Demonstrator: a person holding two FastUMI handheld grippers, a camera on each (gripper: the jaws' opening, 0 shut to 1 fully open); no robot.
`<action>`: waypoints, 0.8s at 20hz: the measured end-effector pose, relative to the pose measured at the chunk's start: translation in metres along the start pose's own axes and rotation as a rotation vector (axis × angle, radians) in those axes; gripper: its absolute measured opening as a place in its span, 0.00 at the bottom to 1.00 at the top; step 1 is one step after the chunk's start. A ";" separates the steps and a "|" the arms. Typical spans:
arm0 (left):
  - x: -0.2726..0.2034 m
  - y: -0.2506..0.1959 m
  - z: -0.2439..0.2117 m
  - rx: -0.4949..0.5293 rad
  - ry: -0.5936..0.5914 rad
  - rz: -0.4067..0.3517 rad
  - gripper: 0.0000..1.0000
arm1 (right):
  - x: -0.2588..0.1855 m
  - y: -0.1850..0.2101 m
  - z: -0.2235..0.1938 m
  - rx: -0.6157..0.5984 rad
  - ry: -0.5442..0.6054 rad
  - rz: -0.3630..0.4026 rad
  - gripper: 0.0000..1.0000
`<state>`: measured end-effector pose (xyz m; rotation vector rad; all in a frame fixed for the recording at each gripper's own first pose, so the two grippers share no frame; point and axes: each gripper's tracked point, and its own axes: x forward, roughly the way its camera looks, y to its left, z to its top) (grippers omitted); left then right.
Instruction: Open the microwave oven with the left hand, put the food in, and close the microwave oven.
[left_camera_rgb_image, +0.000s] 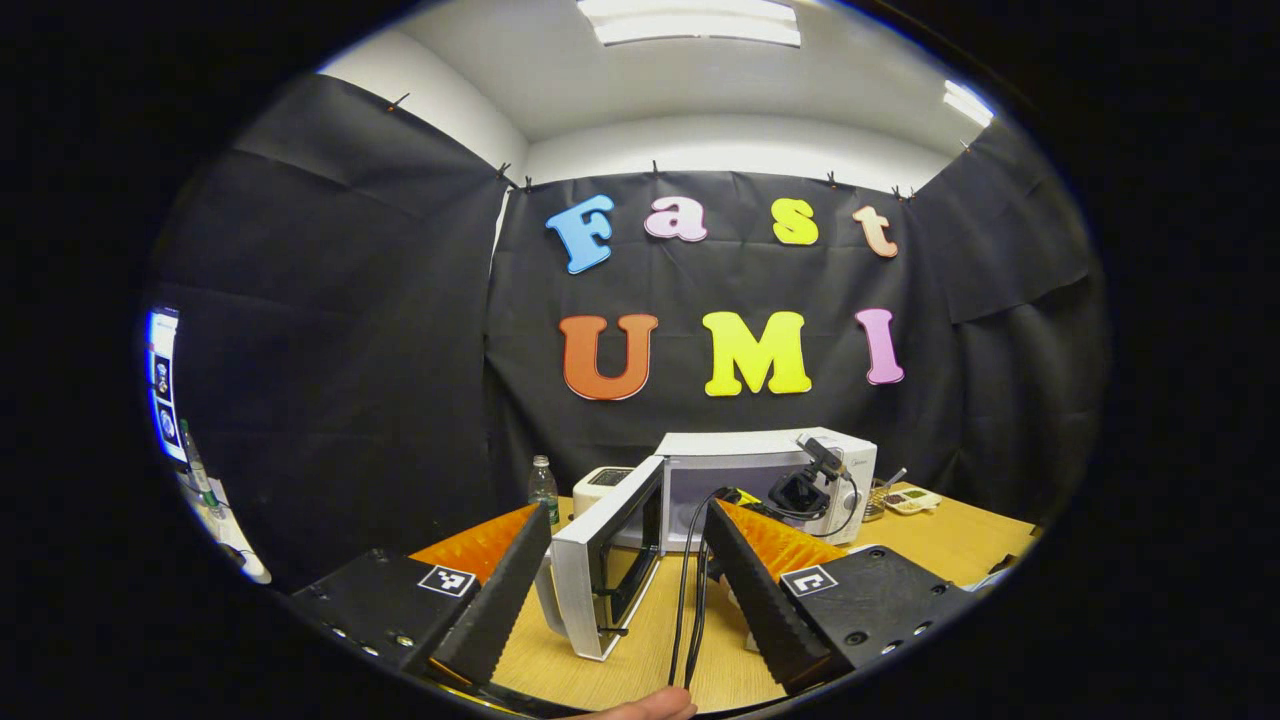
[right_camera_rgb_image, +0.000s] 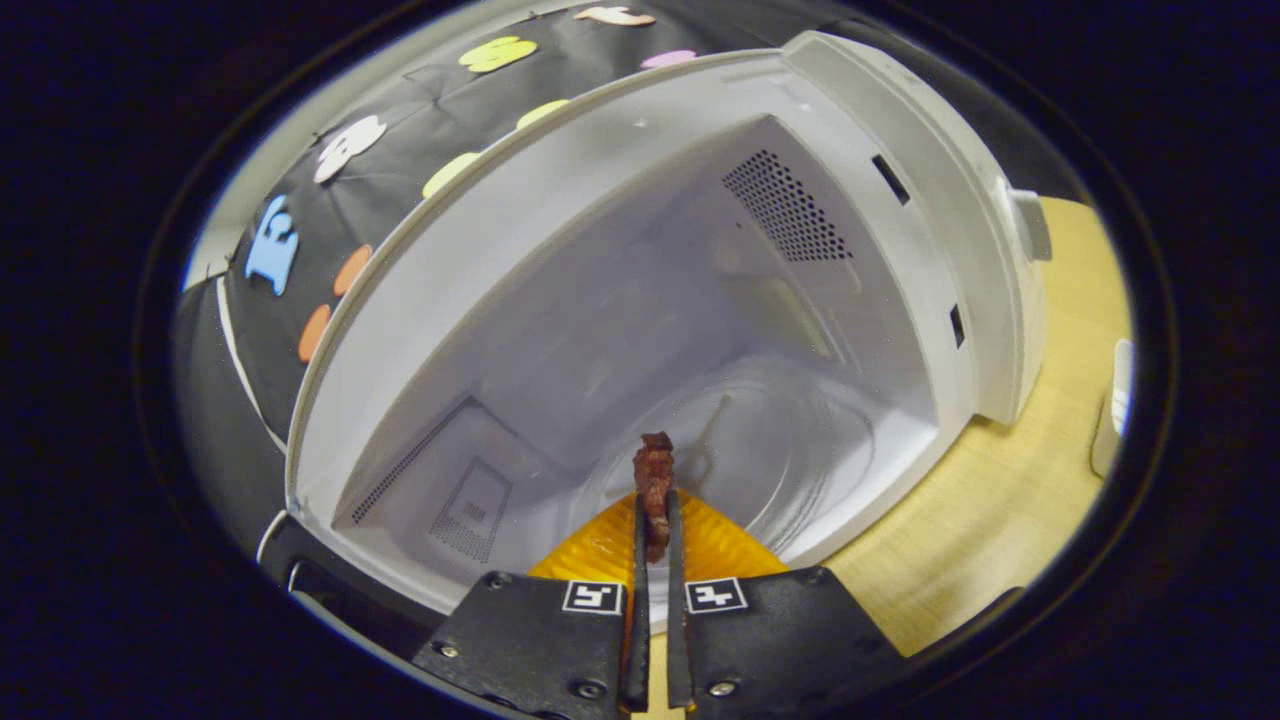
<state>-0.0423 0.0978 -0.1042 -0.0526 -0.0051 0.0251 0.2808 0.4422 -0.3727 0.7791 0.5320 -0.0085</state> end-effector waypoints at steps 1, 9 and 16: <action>0.000 0.000 -0.004 0.003 0.015 0.001 0.95 | 0.001 0.000 0.001 0.032 -0.001 -0.003 0.10; -0.002 0.004 -0.010 -0.027 0.046 0.006 0.86 | 0.012 -0.001 0.006 -0.171 -0.027 -0.062 0.36; -0.005 0.017 -0.003 -0.022 0.034 0.033 0.86 | -0.026 -0.001 0.015 -0.297 -0.039 -0.045 1.00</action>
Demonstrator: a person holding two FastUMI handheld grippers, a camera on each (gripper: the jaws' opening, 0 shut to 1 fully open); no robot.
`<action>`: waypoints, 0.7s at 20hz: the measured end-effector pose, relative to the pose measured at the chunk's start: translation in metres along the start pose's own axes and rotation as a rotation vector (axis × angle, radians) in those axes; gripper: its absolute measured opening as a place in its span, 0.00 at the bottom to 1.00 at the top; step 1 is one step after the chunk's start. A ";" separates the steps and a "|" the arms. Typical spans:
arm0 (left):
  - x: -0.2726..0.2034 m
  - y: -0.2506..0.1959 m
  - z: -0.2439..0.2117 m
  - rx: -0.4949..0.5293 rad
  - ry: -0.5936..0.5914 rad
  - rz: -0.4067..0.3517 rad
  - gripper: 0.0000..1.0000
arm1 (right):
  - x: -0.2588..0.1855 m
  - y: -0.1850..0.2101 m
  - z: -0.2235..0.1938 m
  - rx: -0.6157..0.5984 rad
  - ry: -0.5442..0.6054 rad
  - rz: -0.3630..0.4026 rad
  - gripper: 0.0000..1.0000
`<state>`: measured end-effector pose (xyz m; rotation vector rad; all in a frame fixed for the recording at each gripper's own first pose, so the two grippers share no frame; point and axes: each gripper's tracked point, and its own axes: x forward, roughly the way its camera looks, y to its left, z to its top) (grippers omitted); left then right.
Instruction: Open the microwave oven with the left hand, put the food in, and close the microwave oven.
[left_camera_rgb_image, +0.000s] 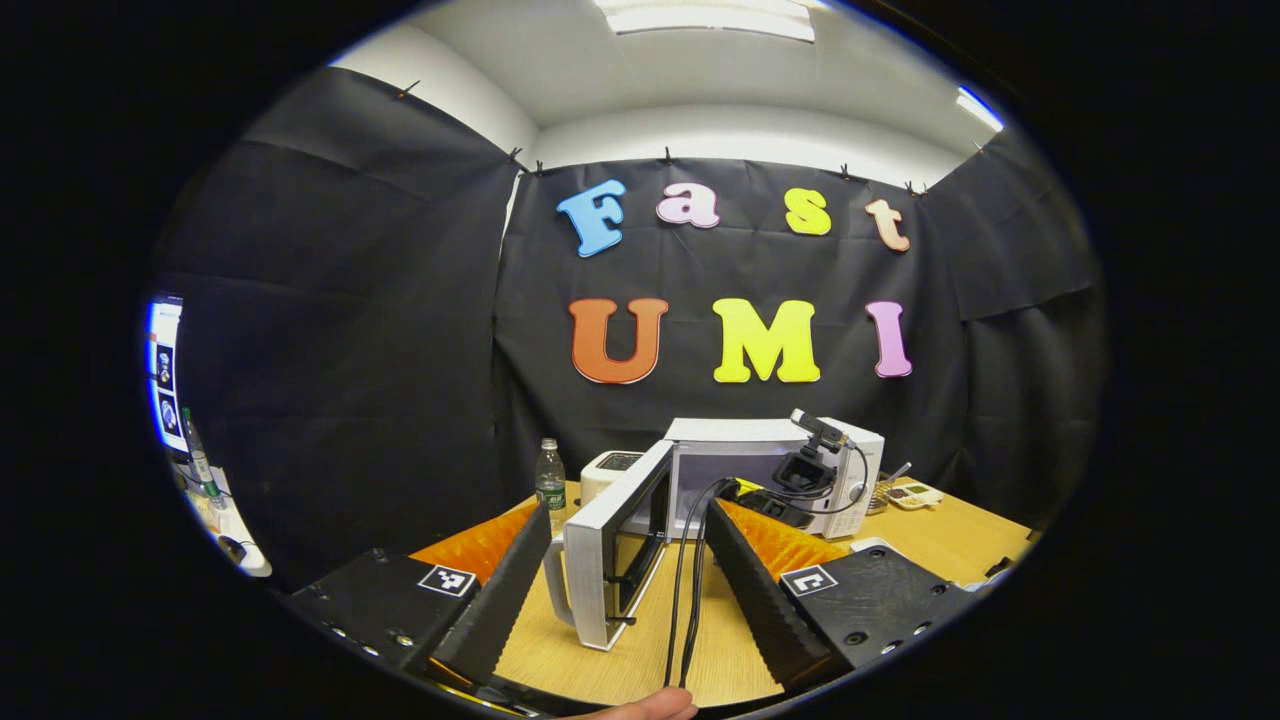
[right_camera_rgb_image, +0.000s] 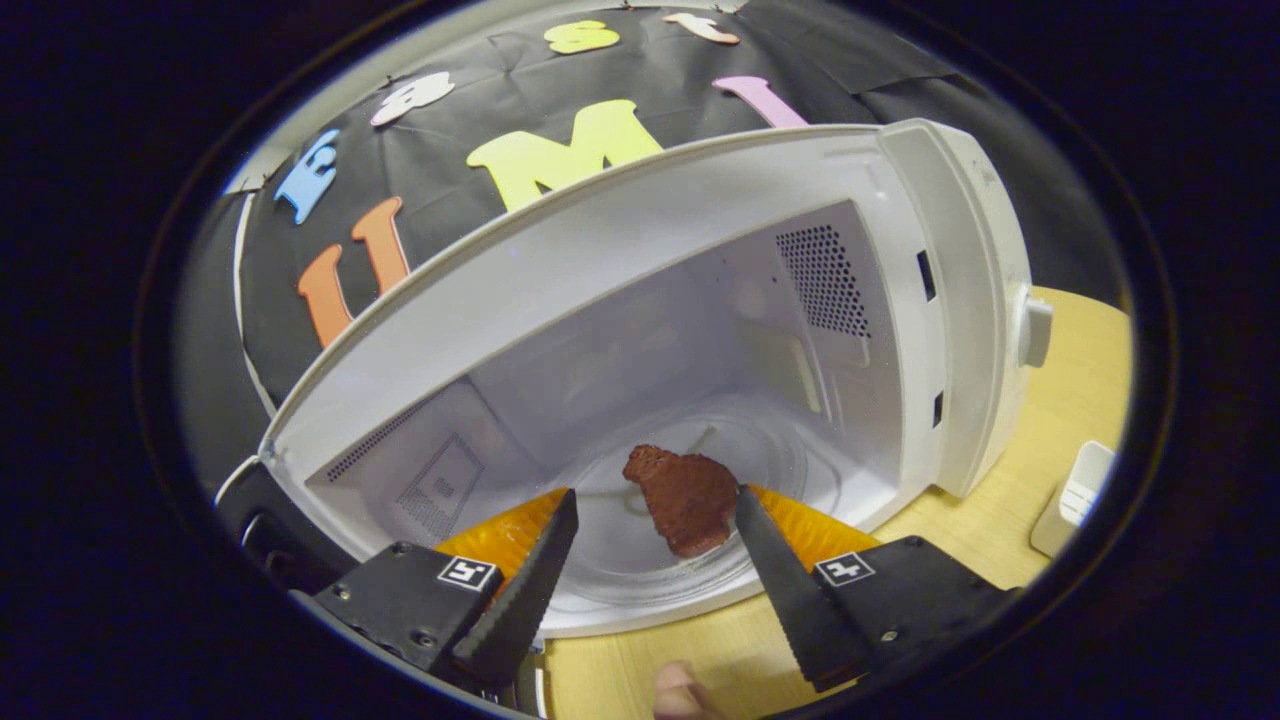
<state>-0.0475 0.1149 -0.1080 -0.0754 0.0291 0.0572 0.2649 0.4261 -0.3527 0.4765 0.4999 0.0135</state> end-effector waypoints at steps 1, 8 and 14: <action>0.000 0.003 -0.001 0.005 0.002 0.003 0.94 | -0.009 -0.002 0.002 -0.020 0.005 0.013 1.00; -0.010 0.028 -0.013 0.002 0.040 0.028 0.94 | -0.105 -0.028 0.019 -0.125 0.016 0.130 0.90; -0.024 0.063 -0.041 0.015 0.109 0.075 0.95 | -0.216 -0.071 0.050 -0.230 -0.064 0.175 1.00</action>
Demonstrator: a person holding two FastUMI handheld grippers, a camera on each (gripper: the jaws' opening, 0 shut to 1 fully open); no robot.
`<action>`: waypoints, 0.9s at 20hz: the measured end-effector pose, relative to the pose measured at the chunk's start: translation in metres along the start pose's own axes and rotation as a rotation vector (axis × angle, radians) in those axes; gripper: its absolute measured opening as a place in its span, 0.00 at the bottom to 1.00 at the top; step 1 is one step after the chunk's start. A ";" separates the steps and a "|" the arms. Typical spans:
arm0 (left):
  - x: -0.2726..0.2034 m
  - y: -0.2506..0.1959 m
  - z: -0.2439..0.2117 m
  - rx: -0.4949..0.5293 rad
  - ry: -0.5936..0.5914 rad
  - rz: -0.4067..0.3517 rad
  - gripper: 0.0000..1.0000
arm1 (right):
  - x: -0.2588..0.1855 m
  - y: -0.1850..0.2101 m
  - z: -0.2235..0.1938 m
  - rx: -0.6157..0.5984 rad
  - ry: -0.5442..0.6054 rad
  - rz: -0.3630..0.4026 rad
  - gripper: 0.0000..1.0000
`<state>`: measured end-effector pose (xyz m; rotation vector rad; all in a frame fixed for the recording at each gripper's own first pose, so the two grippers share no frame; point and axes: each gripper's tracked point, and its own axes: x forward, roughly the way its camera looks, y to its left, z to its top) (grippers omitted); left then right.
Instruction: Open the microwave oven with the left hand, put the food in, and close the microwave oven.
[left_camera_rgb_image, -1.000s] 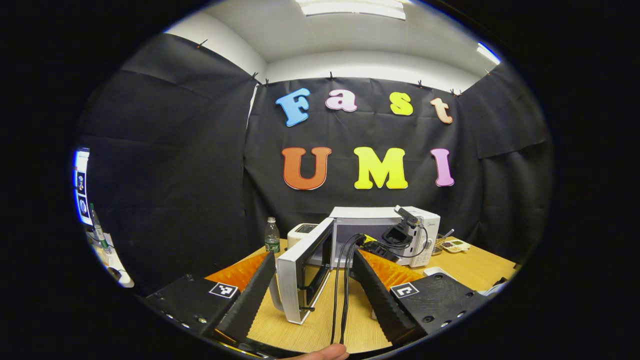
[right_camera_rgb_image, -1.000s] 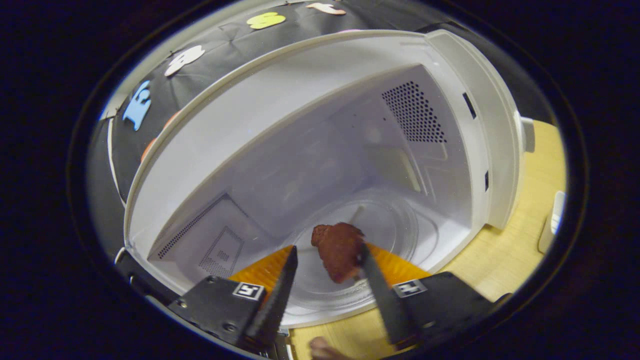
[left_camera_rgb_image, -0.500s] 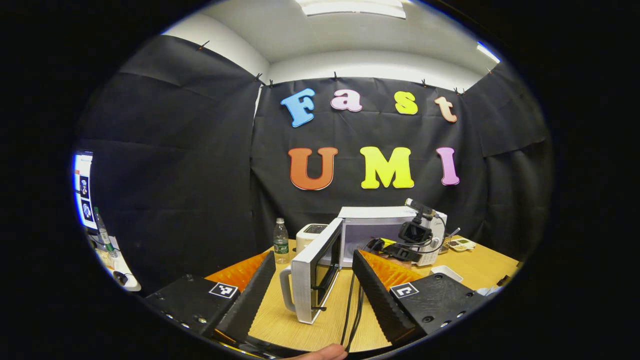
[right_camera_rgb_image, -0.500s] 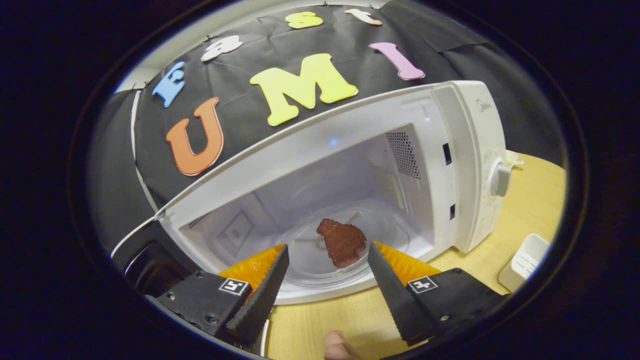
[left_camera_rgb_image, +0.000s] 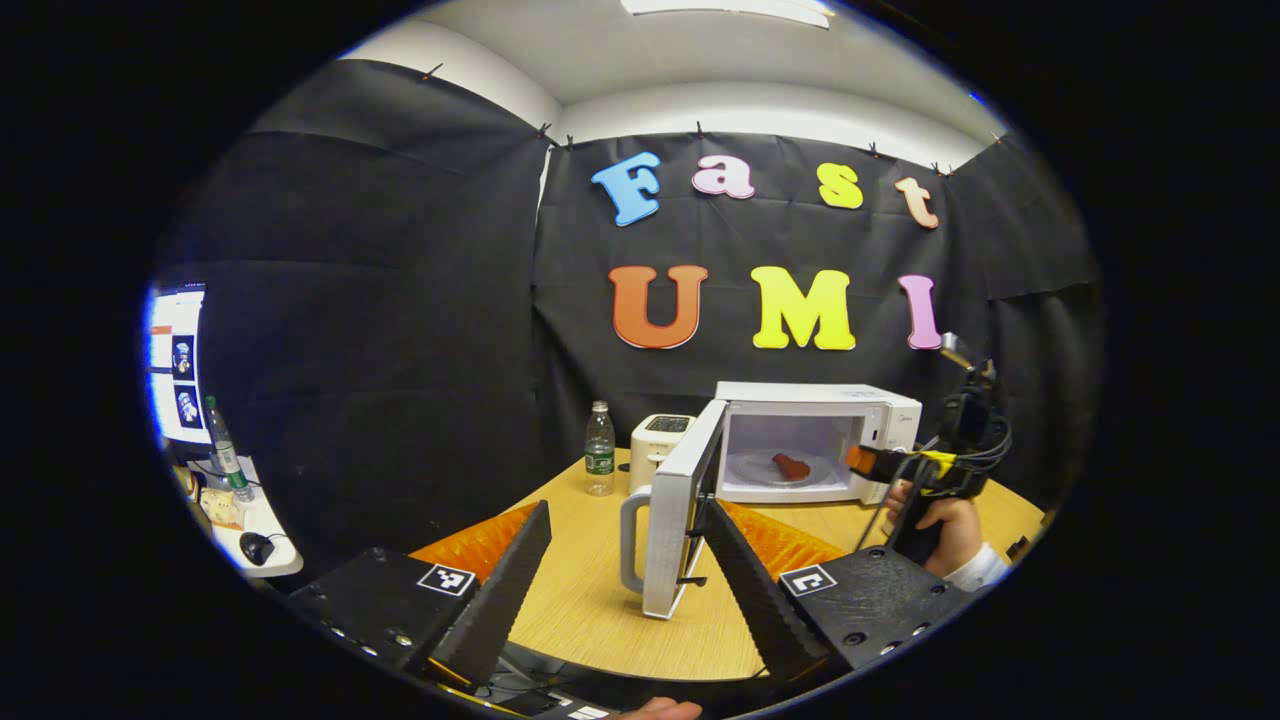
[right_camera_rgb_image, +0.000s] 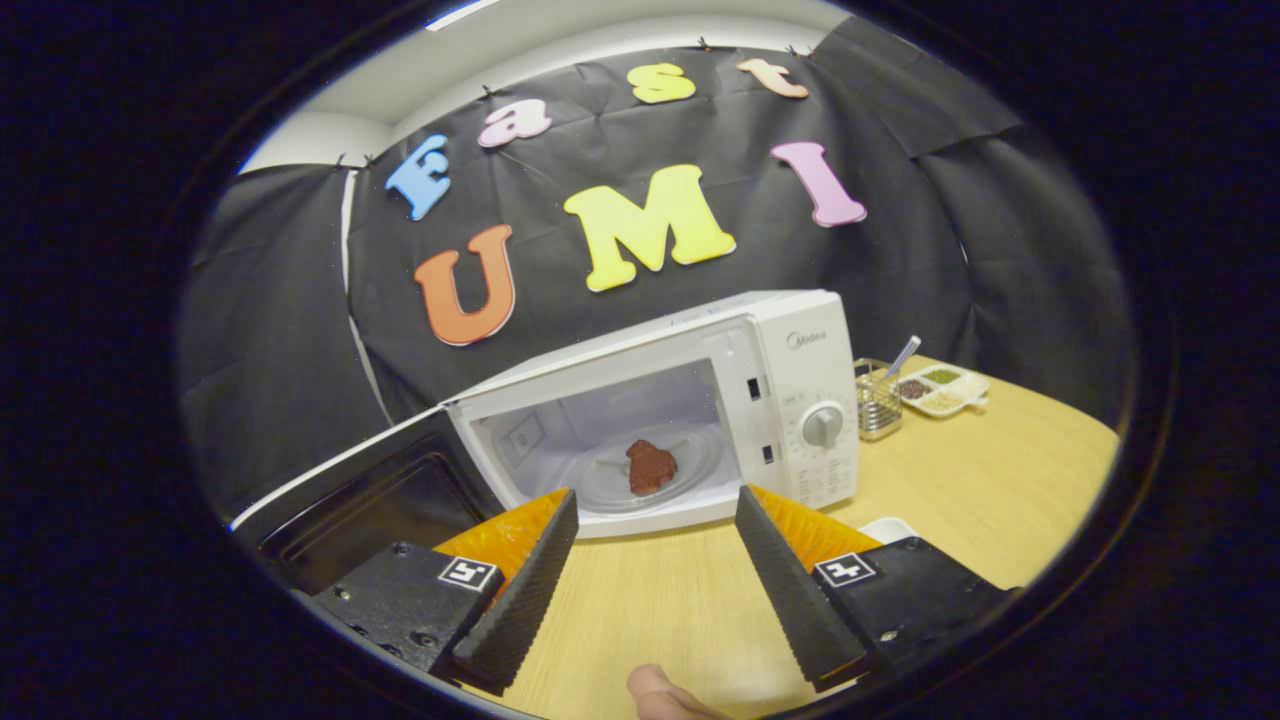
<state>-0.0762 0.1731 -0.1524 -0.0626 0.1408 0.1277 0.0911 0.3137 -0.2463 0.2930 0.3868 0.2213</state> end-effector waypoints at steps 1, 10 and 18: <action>-0.001 0.000 0.001 0.017 -0.014 -0.010 0.87 | -0.018 -0.005 0.011 -0.020 -0.022 0.016 1.00; 0.042 -0.003 0.002 0.045 -0.034 -0.069 0.16 | -0.179 -0.049 0.121 -0.172 -0.215 0.112 1.00; 0.109 0.016 -0.031 -0.036 0.011 -0.059 0.00 | -0.267 -0.079 0.127 -0.240 -0.221 0.177 1.00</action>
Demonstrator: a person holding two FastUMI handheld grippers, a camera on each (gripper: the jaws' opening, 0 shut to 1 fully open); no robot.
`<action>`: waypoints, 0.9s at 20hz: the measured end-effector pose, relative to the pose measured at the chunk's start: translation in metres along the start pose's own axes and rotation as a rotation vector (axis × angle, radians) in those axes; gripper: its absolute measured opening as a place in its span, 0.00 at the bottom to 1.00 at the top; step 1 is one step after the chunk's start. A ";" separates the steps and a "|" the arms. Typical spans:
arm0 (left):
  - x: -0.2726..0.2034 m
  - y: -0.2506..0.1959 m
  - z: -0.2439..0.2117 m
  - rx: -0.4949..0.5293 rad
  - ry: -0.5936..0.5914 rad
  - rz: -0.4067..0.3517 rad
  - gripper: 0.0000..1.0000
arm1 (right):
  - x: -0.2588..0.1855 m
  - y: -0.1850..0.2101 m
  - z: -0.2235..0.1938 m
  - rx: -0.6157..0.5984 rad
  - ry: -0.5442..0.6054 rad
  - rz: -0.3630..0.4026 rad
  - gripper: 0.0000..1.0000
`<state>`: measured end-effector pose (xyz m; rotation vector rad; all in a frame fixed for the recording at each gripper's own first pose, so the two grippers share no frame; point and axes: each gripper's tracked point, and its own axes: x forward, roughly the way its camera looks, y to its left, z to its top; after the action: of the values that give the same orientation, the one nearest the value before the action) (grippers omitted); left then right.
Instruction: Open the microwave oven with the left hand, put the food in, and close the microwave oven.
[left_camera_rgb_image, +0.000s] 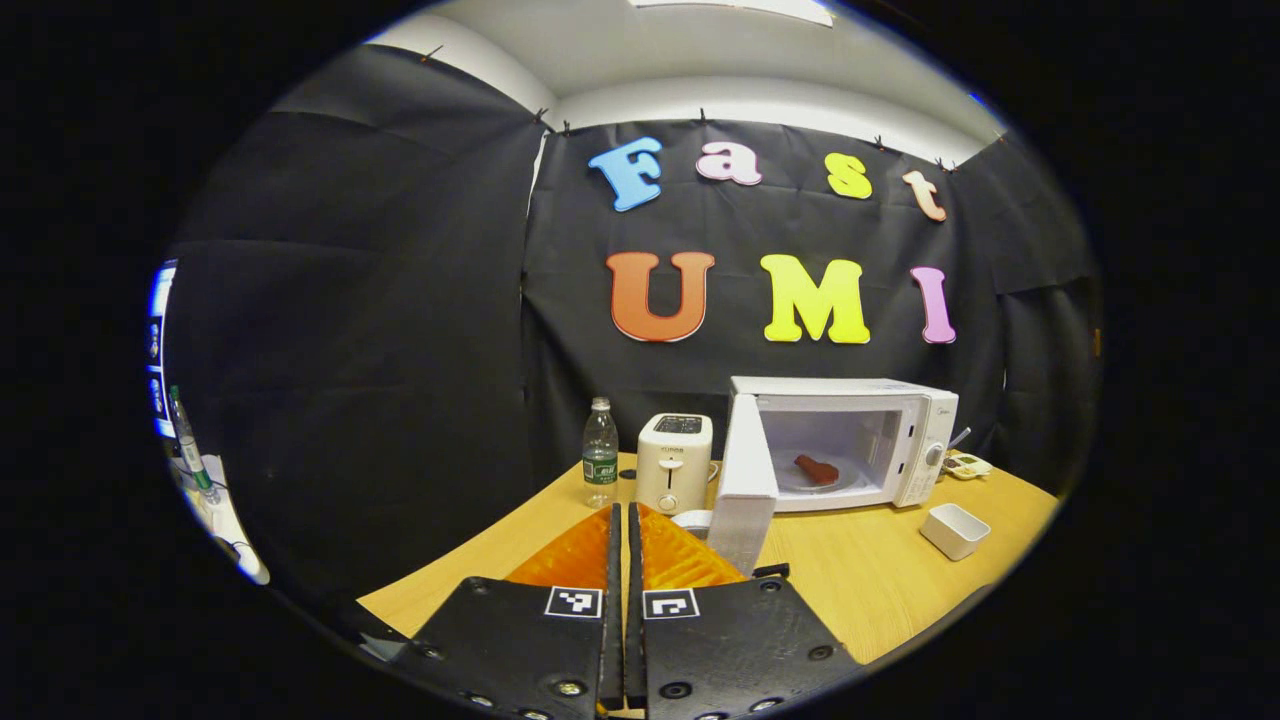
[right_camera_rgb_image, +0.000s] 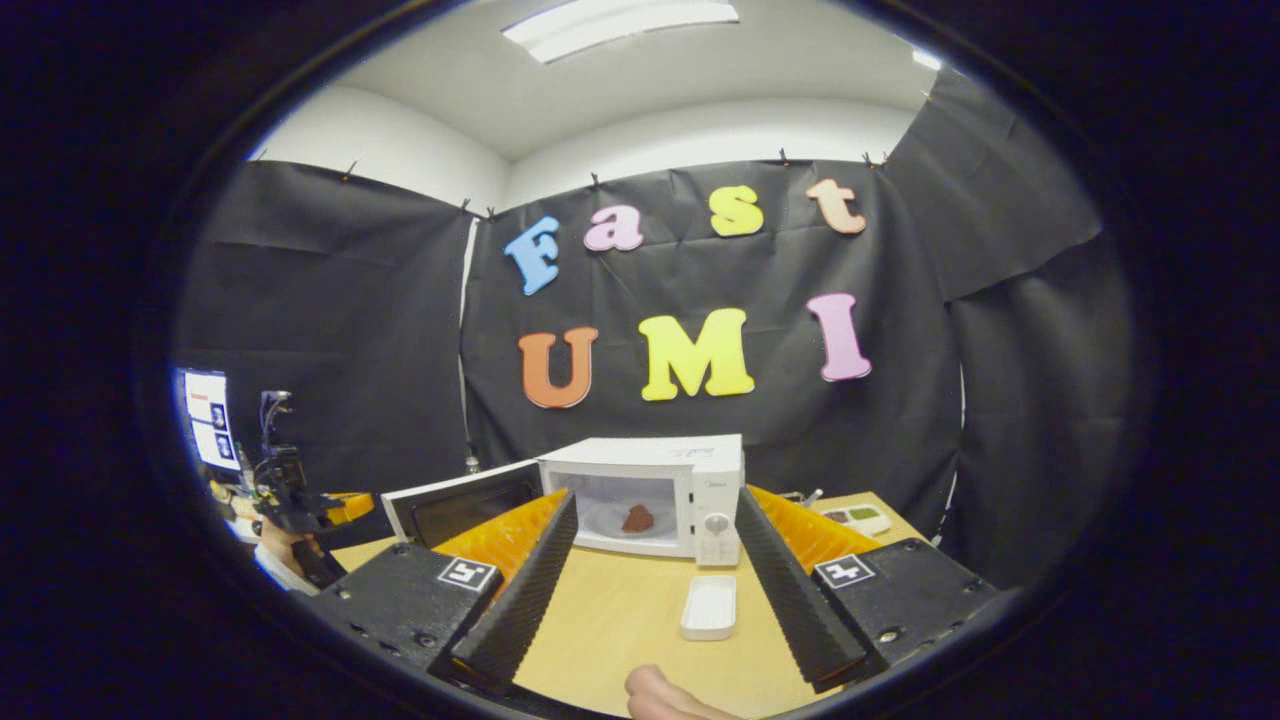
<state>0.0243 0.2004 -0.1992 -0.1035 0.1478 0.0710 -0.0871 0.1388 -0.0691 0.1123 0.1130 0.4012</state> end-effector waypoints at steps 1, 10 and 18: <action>0.007 0.001 -0.005 -0.013 0.003 -0.017 0.01 | -0.007 -0.007 0.001 -0.010 -0.002 -0.014 1.00; 0.019 -0.020 -0.031 -0.030 0.030 -0.109 0.00 | -0.045 -0.031 0.001 0.020 0.027 -0.006 1.00; 0.021 -0.099 -0.038 -0.007 0.045 -0.261 0.00 | -0.055 -0.040 0.005 0.008 0.032 -0.037 1.00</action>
<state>0.0471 0.0996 -0.2306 -0.1303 0.1775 -0.1908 -0.1217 0.0802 -0.0647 0.1119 0.1480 0.3658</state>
